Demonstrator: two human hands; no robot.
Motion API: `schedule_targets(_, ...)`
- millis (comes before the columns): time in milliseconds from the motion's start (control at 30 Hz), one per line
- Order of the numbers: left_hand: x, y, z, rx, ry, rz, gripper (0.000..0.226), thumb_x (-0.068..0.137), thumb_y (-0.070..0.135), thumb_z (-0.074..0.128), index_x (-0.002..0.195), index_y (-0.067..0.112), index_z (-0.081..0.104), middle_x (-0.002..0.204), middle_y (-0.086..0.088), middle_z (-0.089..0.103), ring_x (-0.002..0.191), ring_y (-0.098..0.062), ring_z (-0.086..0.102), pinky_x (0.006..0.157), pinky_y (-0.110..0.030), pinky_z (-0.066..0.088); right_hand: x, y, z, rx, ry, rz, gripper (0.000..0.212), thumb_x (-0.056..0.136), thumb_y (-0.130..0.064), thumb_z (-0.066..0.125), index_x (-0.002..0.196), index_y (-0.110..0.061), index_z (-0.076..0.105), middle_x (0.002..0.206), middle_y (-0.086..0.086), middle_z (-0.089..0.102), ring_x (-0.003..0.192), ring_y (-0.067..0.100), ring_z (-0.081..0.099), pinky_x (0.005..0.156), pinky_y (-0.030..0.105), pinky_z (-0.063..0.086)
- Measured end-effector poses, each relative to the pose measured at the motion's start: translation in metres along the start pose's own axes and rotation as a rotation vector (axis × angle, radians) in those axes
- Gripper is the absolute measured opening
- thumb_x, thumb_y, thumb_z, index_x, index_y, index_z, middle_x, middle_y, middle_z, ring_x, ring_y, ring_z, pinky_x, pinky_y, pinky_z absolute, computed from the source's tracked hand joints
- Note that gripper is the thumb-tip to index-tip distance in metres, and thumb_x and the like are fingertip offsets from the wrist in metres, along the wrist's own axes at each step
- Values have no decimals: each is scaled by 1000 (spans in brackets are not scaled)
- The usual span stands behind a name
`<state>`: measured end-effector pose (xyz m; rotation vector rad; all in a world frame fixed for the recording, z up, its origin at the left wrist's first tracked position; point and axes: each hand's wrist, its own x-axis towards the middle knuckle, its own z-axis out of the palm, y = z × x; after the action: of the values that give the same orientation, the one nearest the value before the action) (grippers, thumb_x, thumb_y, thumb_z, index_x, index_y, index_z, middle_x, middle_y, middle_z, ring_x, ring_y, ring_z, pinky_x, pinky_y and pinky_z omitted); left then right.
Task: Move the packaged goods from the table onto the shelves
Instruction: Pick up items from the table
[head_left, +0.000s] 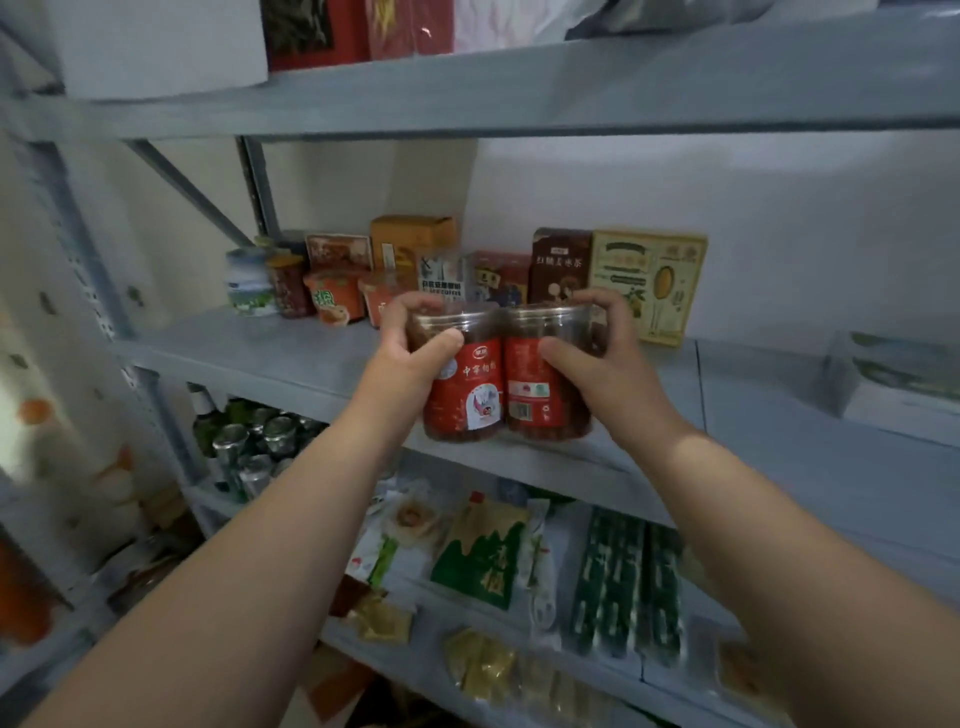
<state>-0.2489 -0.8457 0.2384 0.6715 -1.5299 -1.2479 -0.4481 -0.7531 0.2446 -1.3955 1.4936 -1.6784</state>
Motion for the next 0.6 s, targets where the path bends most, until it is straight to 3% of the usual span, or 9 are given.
schedule_targets(133, 38, -32, -4, 428, -50, 62, 38, 73, 52, 73, 103, 50, 50, 129, 0, 55, 113, -19, 61, 95, -48, 56, 47, 24, -5, -432, -154, -56, 60, 76, -31, 85, 116, -44, 43, 131, -6, 51, 117, 17, 57, 93, 36, 51)
schedule_targets(200, 58, -42, -7, 579, -93, 151, 39, 78, 49, 72, 108, 45, 48, 137, 2, 45, 123, -18, 52, 104, -43, 48, 64, 36, -5, -525, -161, -83, 60, 75, -36, 85, 116, -45, 42, 134, -5, 48, 119, 17, 53, 99, 38, 50)
schedule_targets(333, 104, -56, -7, 858, -144, 352, 47, 86, 41, 70, 124, 19, 53, 131, -4, 50, 125, -24, 43, 104, -42, 40, 95, 49, 6, -688, -29, -121, 57, 77, -38, 82, 121, -36, 47, 143, 5, 34, 118, 16, 41, 106, 40, 45)
schedule_targets(467, 152, -65, -7, 1034, -198, 385, 47, 90, 37, 71, 128, 16, 53, 131, -9, 53, 130, -27, 38, 104, -40, 37, 126, 60, 19, -913, 116, -123, 67, 75, -43, 79, 132, -25, 50, 142, 7, 30, 130, 29, 35, 109, 42, 39)
schedule_targets(600, 191, -71, -6, 1085, -293, 437, 51, 91, 37, 66, 133, 12, 50, 132, -16, 55, 126, -34, 45, 107, -45, 39, 158, 70, 31, -928, 218, -45, 72, 76, -37, 77, 140, -23, 47, 143, 11, 33, 131, 36, 35, 107, 46, 39)
